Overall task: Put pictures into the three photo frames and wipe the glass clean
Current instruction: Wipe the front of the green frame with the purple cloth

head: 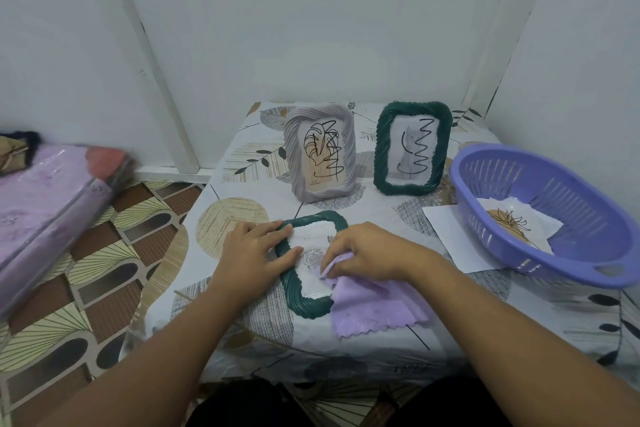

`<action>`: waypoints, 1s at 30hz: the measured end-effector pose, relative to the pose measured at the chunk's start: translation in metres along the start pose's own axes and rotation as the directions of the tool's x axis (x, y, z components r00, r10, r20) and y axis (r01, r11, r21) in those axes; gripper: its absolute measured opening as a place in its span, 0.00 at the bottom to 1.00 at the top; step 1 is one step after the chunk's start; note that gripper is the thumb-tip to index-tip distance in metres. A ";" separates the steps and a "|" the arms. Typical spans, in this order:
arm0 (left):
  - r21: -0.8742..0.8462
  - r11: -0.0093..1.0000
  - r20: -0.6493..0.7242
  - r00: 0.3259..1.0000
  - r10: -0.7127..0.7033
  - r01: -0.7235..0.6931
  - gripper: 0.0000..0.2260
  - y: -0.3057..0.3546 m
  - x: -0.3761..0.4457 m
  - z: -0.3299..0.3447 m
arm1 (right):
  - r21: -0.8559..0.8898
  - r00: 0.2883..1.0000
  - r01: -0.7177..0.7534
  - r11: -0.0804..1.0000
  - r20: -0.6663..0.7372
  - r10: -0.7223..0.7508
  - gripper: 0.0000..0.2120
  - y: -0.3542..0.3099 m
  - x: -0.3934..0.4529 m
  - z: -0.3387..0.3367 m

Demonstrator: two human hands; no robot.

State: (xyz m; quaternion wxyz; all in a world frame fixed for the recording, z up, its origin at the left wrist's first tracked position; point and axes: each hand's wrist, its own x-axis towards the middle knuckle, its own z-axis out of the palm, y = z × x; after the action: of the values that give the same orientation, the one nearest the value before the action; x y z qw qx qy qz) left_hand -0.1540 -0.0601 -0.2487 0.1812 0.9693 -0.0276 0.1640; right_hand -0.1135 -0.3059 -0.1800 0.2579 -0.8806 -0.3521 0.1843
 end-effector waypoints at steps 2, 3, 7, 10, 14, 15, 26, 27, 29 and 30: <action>0.001 1.000 0.008 1.000 -0.003 0.003 0.31 0.001 0.000 0.000 | 0.011 0.992 0.005 1.000 -0.126 -0.004 0.07 0.001 0.004 0.006; 0.001 1.000 0.009 1.000 -0.001 0.001 0.31 0.001 0.000 0.000 | 0.007 0.984 0.009 1.000 -0.177 -0.008 0.07 0.000 0.007 0.010; 0.006 1.000 0.008 1.000 0.003 -0.003 0.31 0.002 0.000 -0.001 | 0.010 0.997 0.004 1.000 -0.072 -0.003 0.07 -0.005 0.004 0.008; 0.021 1.000 0.021 1.000 0.000 0.000 0.32 0.002 0.000 -0.002 | 0.029 1.000 -0.008 1.000 0.020 0.007 0.06 -0.001 -0.002 -0.001; 0.012 1.000 0.023 1.000 -0.008 0.008 0.32 0.003 0.000 -0.002 | -0.012 0.989 0.005 1.000 -0.150 -0.007 0.07 0.000 0.008 0.009; 0.010 1.000 0.019 1.000 -0.007 0.007 0.32 0.003 -0.001 -0.002 | -0.022 0.987 0.010 1.000 -0.160 -0.014 0.07 -0.001 0.010 0.012; 0.007 1.000 0.003 1.000 0.003 -0.003 0.31 0.003 0.000 -0.002 | -0.096 0.971 0.002 0.995 -0.237 -0.025 0.07 0.005 0.013 0.016; 0.005 1.000 -0.001 1.000 0.005 -0.005 0.31 0.003 0.000 -0.001 | -0.086 0.968 0.009 0.996 -0.249 -0.031 0.07 0.004 0.013 0.020; 0.008 1.000 0.001 1.000 0.005 -0.005 0.31 0.003 0.000 -0.001 | -0.045 0.979 0.033 0.998 -0.200 -0.041 0.07 0.002 0.008 0.020; 0.010 1.000 0.005 1.000 0.002 -0.003 0.31 0.003 0.000 -0.002 | -0.028 0.990 0.038 0.999 -0.136 -0.041 0.07 0.001 0.004 0.016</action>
State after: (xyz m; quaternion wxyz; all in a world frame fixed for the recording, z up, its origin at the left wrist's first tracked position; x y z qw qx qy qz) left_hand -0.1549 -0.0622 -0.2463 0.1762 0.9705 -0.0284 0.1621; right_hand -0.1185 -0.2986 -0.1939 0.2737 -0.8872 -0.3534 0.1141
